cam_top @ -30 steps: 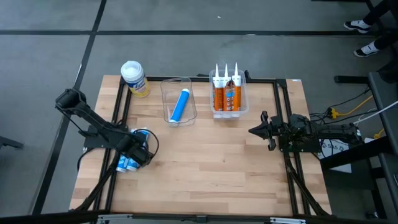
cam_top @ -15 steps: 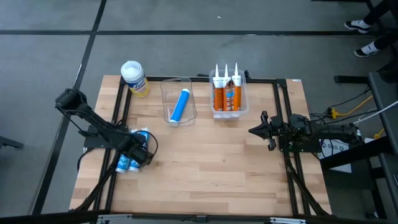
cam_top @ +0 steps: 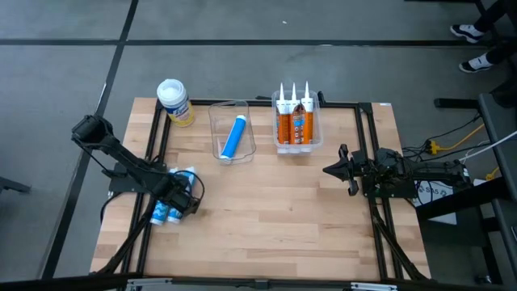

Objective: Pick & place silicon tubes, Sealant and Lysol wipes
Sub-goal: Put the right blue sealant into the left transparent bin

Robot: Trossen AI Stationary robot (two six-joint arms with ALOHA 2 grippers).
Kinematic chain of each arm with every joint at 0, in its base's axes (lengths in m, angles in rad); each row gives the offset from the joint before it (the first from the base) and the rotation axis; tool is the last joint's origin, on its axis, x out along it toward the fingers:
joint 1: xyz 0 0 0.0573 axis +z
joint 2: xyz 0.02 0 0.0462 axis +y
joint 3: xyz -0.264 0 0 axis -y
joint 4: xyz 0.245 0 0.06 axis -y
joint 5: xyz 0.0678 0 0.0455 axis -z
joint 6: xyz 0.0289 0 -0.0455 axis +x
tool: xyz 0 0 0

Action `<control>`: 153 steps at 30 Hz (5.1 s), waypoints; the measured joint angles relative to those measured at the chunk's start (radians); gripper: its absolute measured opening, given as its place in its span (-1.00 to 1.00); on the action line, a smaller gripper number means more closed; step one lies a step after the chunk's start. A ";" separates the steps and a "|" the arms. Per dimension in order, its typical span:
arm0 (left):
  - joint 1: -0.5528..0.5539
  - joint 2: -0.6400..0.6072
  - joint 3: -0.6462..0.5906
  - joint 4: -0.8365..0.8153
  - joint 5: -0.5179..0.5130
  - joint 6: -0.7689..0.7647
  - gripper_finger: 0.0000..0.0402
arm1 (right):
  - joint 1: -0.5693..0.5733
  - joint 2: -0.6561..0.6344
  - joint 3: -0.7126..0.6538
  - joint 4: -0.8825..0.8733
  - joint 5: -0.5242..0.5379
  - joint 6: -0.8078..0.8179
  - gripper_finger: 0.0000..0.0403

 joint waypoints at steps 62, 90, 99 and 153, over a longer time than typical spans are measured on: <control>0.052 -0.298 0.051 0.779 -0.641 0.328 0.06 | 0.000 0.000 0.000 0.000 0.000 -0.001 -0.94; 0.382 -0.297 0.324 1.188 -0.178 1.232 0.07 | 0.000 0.000 0.000 0.000 0.000 -0.001 -0.94; 0.400 -0.275 0.425 1.195 -0.027 1.412 0.07 | 0.000 0.000 0.000 0.000 0.000 -0.001 -0.94; 0.396 -0.178 0.627 1.346 0.654 1.814 0.07 | 0.000 0.000 0.000 0.000 0.000 -0.001 -0.94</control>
